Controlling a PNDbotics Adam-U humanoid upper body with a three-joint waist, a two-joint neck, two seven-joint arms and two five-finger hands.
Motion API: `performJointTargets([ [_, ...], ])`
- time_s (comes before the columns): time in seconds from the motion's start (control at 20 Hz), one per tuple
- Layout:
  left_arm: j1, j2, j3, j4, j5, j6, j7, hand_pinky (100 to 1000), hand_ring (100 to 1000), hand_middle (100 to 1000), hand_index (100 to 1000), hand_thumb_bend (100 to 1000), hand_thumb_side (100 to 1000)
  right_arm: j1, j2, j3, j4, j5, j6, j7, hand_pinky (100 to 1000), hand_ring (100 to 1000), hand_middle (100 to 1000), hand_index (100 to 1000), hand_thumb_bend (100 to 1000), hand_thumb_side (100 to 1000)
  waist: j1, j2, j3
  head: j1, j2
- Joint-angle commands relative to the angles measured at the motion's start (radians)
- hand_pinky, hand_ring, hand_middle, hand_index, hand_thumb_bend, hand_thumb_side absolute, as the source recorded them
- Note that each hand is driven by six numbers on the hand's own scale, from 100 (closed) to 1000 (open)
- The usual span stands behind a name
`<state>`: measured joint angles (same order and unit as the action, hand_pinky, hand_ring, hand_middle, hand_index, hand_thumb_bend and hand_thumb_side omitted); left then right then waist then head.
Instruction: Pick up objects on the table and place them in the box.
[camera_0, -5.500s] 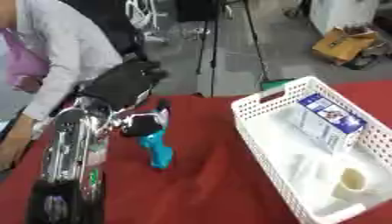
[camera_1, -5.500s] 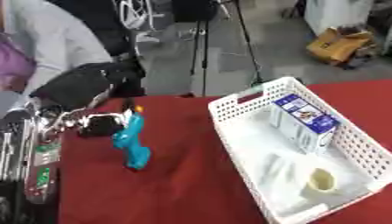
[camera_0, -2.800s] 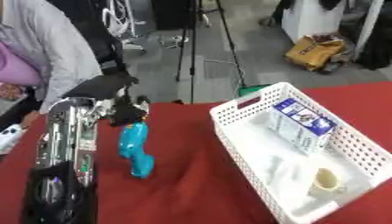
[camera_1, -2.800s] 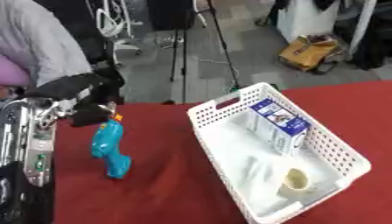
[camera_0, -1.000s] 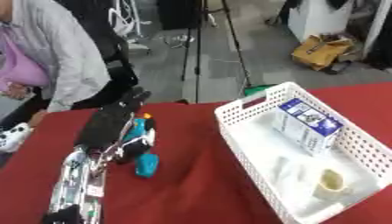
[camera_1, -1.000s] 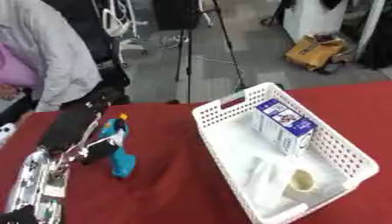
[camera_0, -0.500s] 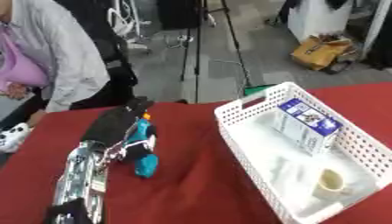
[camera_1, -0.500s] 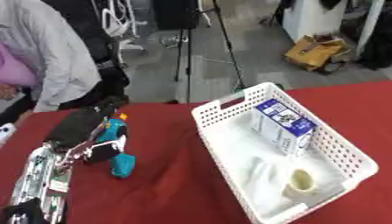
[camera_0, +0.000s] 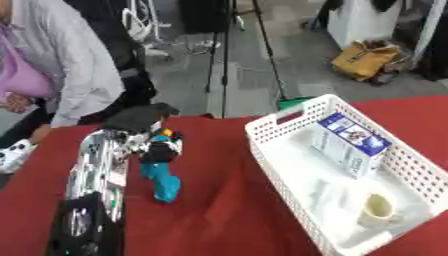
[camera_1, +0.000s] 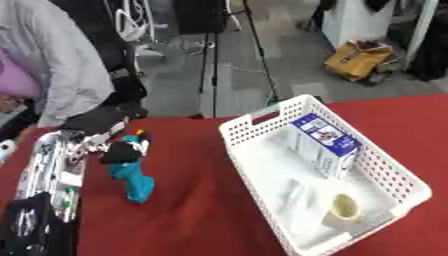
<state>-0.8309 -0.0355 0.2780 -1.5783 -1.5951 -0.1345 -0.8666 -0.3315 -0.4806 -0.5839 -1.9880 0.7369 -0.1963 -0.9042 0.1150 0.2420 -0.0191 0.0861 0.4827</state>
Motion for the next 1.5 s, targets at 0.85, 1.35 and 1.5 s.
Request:
performJointTargets([
  [0.85, -0.042, 0.058, 0.005, 0.054, -0.015, 0.017, -0.040, 638, 859, 986, 1000, 100, 738, -0.012, -0.019, 0.001, -0.012, -0.013, -0.014, -0.003, 696, 543, 415, 420, 100, 503, -0.009, -0.005, -0.012, 0.010, -0.009],
  [1.35, -0.026, 0.067, 0.001, 0.082, -0.029, -0.031, -0.007, 705, 906, 994, 1000, 100, 626, -0.014, -0.017, 0.000, -0.012, -0.017, -0.021, -0.003, 696, 543, 415, 419, 100, 506, -0.010, 0.004, -0.018, 0.019, -0.017],
  [1.5, -0.023, 0.069, 0.000, 0.092, -0.020, -0.041, 0.000, 722, 915, 995, 1000, 100, 618, -0.014, -0.016, 0.000, -0.012, -0.017, -0.021, -0.003, 696, 543, 415, 418, 100, 506, -0.010, 0.005, -0.017, 0.020, -0.020],
])
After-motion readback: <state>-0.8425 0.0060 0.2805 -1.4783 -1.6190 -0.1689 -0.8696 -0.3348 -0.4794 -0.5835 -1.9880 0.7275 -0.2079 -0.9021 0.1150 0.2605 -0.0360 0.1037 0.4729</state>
